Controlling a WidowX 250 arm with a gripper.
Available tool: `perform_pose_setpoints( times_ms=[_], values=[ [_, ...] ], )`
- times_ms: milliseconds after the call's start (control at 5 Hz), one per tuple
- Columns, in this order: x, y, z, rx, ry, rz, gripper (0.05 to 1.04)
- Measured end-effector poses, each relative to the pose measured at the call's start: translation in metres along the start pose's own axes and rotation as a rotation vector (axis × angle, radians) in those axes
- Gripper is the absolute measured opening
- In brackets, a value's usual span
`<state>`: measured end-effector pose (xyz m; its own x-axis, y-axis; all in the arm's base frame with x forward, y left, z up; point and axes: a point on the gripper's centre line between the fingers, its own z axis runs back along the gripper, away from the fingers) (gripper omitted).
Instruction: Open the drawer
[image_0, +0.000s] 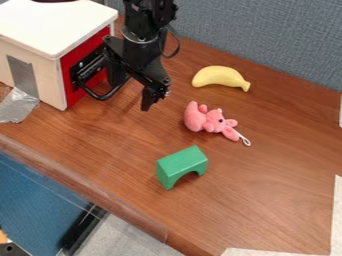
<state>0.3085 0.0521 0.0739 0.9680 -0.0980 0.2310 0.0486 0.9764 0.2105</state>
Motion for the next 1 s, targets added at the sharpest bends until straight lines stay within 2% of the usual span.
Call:
perform_pose_setpoints(
  times_ms=[200, 600, 1000],
  values=[
    [-0.005, -0.003, -0.009, -0.008, 0.03, -0.008, 0.999],
    [-0.001, 0.01, -0.015, 0.0, -0.04, -0.029, 0.999],
    [0.003, 0.023, -0.015, -0.005, -0.059, -0.015, 0.999]
  ],
)
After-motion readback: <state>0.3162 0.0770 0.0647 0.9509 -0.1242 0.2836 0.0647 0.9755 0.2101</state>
